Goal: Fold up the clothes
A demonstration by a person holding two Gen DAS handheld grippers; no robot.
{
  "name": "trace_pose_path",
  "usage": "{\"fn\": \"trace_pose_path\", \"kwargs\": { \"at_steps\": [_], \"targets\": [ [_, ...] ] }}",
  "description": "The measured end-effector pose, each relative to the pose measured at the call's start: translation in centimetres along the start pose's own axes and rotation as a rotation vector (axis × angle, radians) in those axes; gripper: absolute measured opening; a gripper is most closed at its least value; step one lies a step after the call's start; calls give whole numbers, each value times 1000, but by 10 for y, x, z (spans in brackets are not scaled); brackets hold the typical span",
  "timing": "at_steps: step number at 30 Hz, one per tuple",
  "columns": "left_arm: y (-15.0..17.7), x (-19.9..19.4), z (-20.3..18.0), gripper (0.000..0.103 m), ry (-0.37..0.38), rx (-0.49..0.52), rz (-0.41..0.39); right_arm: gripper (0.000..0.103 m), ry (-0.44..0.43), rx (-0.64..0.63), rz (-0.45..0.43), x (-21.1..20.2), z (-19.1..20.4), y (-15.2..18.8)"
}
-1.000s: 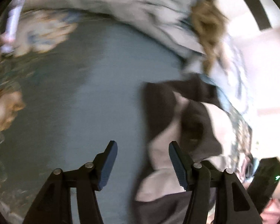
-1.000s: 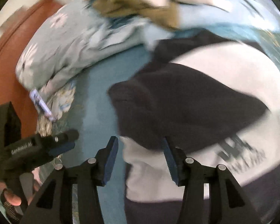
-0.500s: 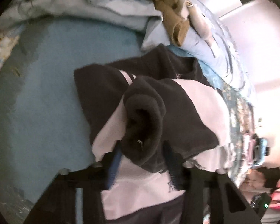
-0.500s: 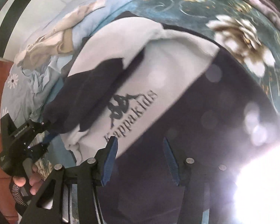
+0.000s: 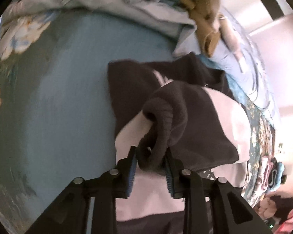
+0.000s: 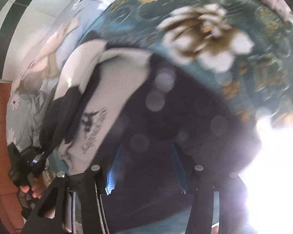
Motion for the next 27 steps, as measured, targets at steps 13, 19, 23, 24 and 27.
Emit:
{"fn": "trace_pose_path", "kwargs": {
  "at_steps": [13, 19, 23, 24, 27],
  "targets": [
    [154, 4, 29, 67, -160, -3, 164, 56, 83, -207, 209, 27, -69, -50],
    [211, 29, 31, 67, -86, -59, 244, 71, 28, -380, 314, 40, -57, -44],
    [227, 24, 35, 67, -43, -50, 205, 70, -40, -484, 425, 44, -54, -33],
    [229, 22, 36, 67, -20, -60, 205, 69, -51, -495, 430, 44, -54, -33],
    [231, 13, 41, 64, 54, -88, 206, 60, -96, -394, 429, 45, -67, -43]
  ]
}}
Point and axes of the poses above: each gripper's, at about its wrist camera, not at the fingertips, and x roughly the way its jaws point, z to its left, y to its underside, the point moved 1 cm from there along x, roughly the way its jaws point, and after that the axes turned 1 degree about x, right-handed, at the moved point
